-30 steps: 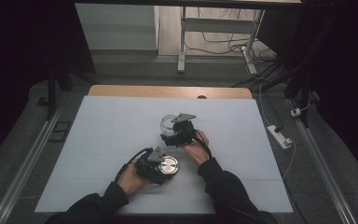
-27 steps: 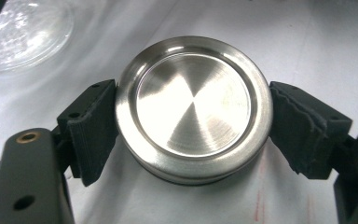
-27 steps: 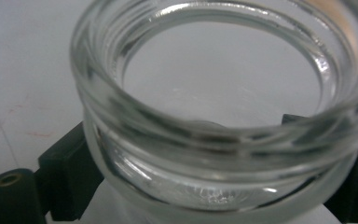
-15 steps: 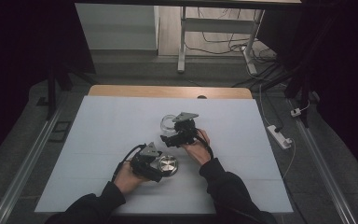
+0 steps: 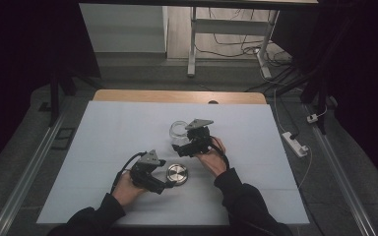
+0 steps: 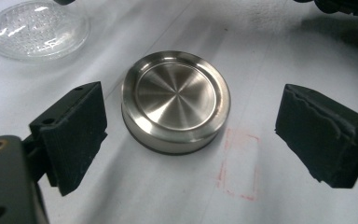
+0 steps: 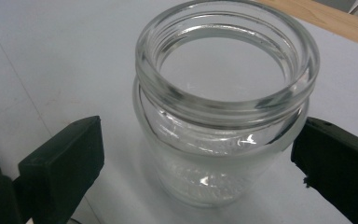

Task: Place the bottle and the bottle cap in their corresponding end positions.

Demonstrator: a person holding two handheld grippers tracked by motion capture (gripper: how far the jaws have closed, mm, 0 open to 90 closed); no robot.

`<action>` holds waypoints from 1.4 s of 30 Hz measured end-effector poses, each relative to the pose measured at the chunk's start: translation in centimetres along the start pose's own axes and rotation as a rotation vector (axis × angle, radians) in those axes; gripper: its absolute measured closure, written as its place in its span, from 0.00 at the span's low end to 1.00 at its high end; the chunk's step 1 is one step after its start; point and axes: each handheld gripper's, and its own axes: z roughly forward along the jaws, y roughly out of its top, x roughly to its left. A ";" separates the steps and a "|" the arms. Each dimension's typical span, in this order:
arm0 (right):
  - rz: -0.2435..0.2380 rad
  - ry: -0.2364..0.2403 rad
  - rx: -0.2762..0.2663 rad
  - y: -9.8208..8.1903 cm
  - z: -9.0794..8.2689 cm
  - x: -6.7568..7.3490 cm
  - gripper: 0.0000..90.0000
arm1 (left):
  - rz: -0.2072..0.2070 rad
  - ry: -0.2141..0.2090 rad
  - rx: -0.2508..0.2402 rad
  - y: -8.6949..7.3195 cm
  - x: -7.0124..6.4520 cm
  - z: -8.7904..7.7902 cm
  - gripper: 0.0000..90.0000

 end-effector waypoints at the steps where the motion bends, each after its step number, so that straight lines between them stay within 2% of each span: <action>1: 0.000 -0.001 -0.002 0.0 -0.1 0.0 0.03 | -0.001 0.001 0.001 0.0 0.0 -0.1 0.10; 5: -0.006 -0.002 0.004 -0.2 -0.3 0.1 0.03 | -0.013 0.000 0.004 -0.1 -0.3 -0.5 0.08; 9: -0.023 -0.005 0.015 -0.6 -0.6 0.3 0.03 | -0.002 0.019 0.013 -0.2 -0.9 -0.8 0.06; 13: -0.038 -0.010 0.024 -1.1 -1.1 0.3 0.03 | -0.001 0.014 0.004 -0.2 -1.1 -1.1 0.04; 22: 0.008 0.039 0.031 -1.1 -2.3 0.0 0.03 | 0.002 0.000 -0.007 -0.8 -1.3 -1.8 0.00; 29: 0.055 0.057 0.033 -1.1 -3.7 0.0 0.03 | -0.045 -0.017 -0.047 -1.4 -0.7 -2.8 0.00; 35: 0.054 0.080 0.039 -1.0 -4.5 0.6 0.01 | -0.043 -0.006 -0.054 -1.7 -0.9 -3.6 0.00; 40: 0.035 0.089 0.057 -1.3 -5.0 1.3 0.00 | -0.038 0.004 -0.050 -2.0 -1.2 -4.1 0.00; 42: 0.029 0.091 0.058 -1.6 -5.2 1.5 0.01 | -0.028 0.025 -0.042 -2.1 -1.4 -4.3 0.00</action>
